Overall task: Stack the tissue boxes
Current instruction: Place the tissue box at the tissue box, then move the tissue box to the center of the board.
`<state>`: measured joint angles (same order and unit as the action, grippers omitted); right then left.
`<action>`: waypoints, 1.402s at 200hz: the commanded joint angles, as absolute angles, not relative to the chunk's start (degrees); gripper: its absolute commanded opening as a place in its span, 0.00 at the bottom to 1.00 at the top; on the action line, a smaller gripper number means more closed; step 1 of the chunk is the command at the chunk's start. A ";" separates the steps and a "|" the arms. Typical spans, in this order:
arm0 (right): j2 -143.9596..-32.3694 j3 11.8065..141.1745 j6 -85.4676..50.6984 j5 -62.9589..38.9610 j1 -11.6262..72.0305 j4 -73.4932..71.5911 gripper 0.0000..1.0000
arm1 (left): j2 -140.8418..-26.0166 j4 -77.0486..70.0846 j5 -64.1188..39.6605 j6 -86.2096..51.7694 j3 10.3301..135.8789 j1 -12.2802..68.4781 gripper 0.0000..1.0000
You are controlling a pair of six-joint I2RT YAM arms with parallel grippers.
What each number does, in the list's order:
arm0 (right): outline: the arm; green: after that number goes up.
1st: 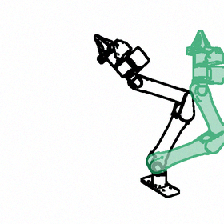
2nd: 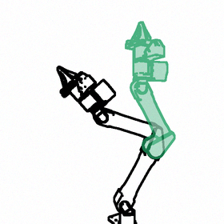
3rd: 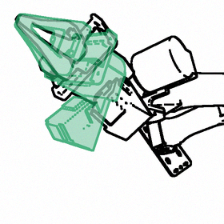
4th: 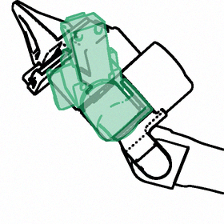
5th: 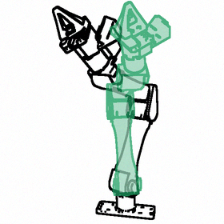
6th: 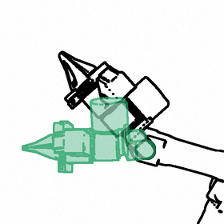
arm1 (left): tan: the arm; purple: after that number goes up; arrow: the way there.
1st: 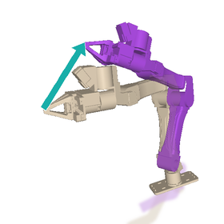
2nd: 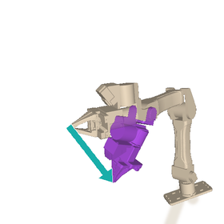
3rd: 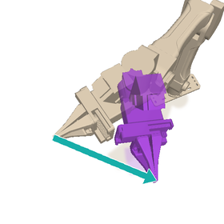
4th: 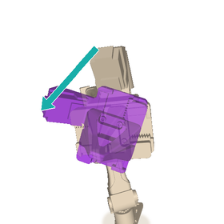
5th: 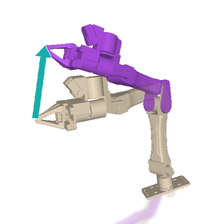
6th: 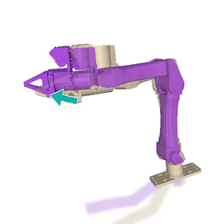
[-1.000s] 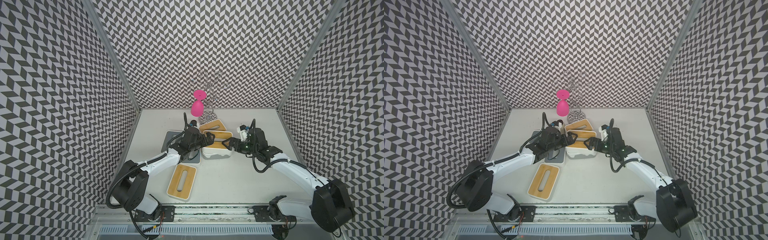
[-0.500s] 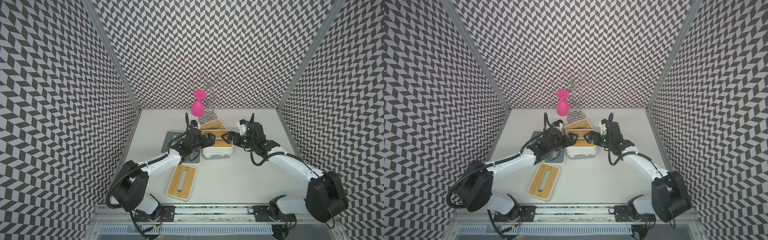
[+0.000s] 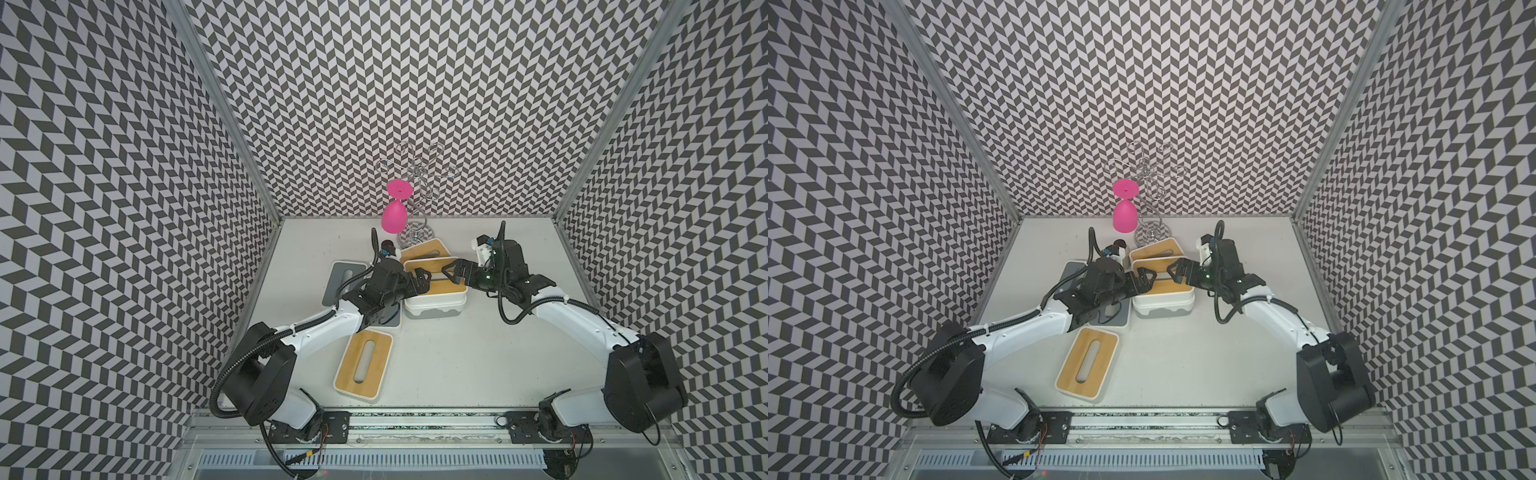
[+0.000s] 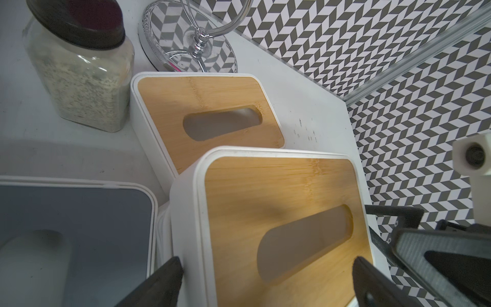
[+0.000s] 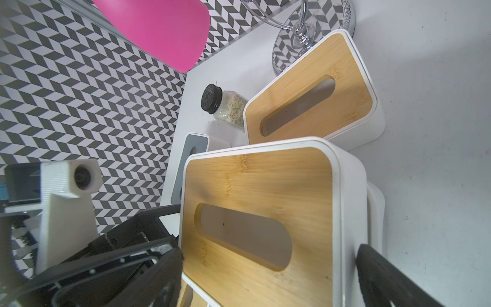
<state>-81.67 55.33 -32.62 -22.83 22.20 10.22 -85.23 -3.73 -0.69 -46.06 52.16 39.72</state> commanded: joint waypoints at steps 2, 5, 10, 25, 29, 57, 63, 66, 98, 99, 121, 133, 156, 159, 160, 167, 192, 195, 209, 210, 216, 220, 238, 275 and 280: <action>-79.77 56.37 -32.41 -26.07 22.37 8.39 0.99 | -83.78 -6.16 -3.19 -45.64 53.20 40.27 0.99; -79.44 56.25 -32.54 -25.80 22.26 8.38 0.99 | -83.43 -6.11 -3.09 -45.62 53.07 40.13 1.00; -78.87 55.94 -32.75 -25.51 22.03 8.30 0.99 | -82.87 -6.13 -2.99 -45.63 52.77 39.94 1.00; -77.48 55.14 -33.05 -25.36 21.41 8.12 0.99 | -81.21 -6.59 -3.36 -45.79 51.67 39.01 1.00; -77.20 54.98 -33.13 -25.34 21.17 8.24 0.99 | -80.81 -6.64 -3.54 -45.86 51.39 38.75 1.00; -75.31 53.73 -33.09 -25.14 19.85 8.45 0.99 | -78.57 -5.93 -4.60 -46.29 49.48 36.65 0.99; -74.95 53.27 -33.18 -25.07 19.47 8.27 0.99 | -78.23 -6.01 -4.98 -46.53 48.87 36.20 0.98; -74.85 53.04 -33.23 -25.05 19.26 8.00 0.99 | -78.05 -6.06 -5.35 -46.70 48.53 35.98 0.98; -74.60 50.58 -33.88 -27.21 15.85 7.47 0.99 | -77.02 -6.59 -7.44 -47.02 46.12 33.56 0.92; -74.56 50.52 -33.90 -27.32 15.75 7.38 0.99 | -77.05 -6.68 -7.54 -47.02 46.04 33.48 0.92; -74.96 47.80 -34.57 -33.06 13.82 3.62 0.99 | -77.41 -9.07 -10.74 -47.10 44.18 31.83 0.94; -75.50 47.30 -34.73 -34.22 13.62 2.89 0.99 | -77.84 -11.13 -12.52 -47.43 43.13 31.04 0.97; -76.33 46.16 -35.19 -34.70 13.63 2.03 0.99 | -79.74 -12.81 -15.32 -46.73 43.32 30.68 0.99; -76.43 46.09 -35.19 -34.82 13.62 2.02 0.99 | -80.07 -13.02 -15.72 -46.56 43.47 30.74 1.00; -76.45 46.12 -35.18 -34.86 13.62 2.02 0.99 | -80.20 -13.10 -15.86 -46.53 43.49 30.71 1.00; -76.77 46.05 -35.14 -35.27 13.69 1.83 0.99 | -80.97 -13.57 -16.43 -46.34 43.73 30.76 0.99; -77.17 45.45 -35.28 -35.86 13.69 1.32 0.99 | -83.68 -14.15 -17.19 -46.23 44.33 31.08 0.99; -77.09 45.37 -35.20 -35.93 13.63 1.32 0.99 | -84.00 -14.15 -17.24 -46.23 44.44 31.03 1.00; -77.07 45.10 -35.07 -35.93 13.69 1.49 0.99 | -85.05 -14.36 -17.31 -46.14 44.73 31.20 0.99; -77.03 45.09 -35.03 -35.94 13.66 1.49 0.99 | -85.11 -14.39 -17.31 -46.14 44.73 31.25 0.99; -76.98 44.92 -35.03 -35.92 13.64 1.58 0.99 | -85.49 -14.85 -17.34 -46.22 44.76 31.33 1.00; -76.90 44.87 -34.94 -35.86 13.63 1.71 0.99 | -85.75 -15.12 -17.55 -46.31 44.74 31.37 1.00; -76.62 44.45 -34.80 -35.72 13.66 1.92 0.99 | -86.81 -16.05 -18.25 -46.08 45.25 31.86 0.99; -76.12 43.96 -34.88 -35.74 13.63 2.36 0.99 | -89.45 -17.67 -19.76 -45.67 46.96 32.56 1.00; -75.95 43.97 -34.85 -35.64 13.62 2.53 0.99 | -89.75 -17.67 -19.95 -45.49 47.33 32.63 1.00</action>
